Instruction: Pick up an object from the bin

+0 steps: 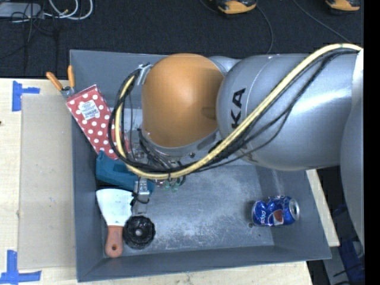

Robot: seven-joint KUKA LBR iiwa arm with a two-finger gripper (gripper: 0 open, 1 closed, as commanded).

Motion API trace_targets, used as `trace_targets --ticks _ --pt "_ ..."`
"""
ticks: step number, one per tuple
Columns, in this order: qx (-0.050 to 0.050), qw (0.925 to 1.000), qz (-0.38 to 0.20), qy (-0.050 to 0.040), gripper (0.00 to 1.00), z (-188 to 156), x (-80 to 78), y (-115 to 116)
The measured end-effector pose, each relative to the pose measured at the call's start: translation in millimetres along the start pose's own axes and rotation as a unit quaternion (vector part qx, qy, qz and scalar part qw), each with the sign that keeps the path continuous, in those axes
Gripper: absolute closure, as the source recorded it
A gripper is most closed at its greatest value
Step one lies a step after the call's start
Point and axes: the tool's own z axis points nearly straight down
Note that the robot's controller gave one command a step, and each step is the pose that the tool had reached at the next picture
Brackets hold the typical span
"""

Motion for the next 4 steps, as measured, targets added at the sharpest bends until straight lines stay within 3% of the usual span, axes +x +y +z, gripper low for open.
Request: trace_targets --ticks 1,2,3,4 --pt "-0.001 1.0000 0.003 -0.0037 0.00 -5 -1.9 -2" --pt "-0.001 0.9992 0.039 -0.0049 0.00 46 -24.3 -5" --pt "-0.001 0.9936 0.112 -0.0043 0.00 85 -73.1 -6" --pt "-0.002 0.9849 0.173 -0.0035 0.00 99 -69.8 7"
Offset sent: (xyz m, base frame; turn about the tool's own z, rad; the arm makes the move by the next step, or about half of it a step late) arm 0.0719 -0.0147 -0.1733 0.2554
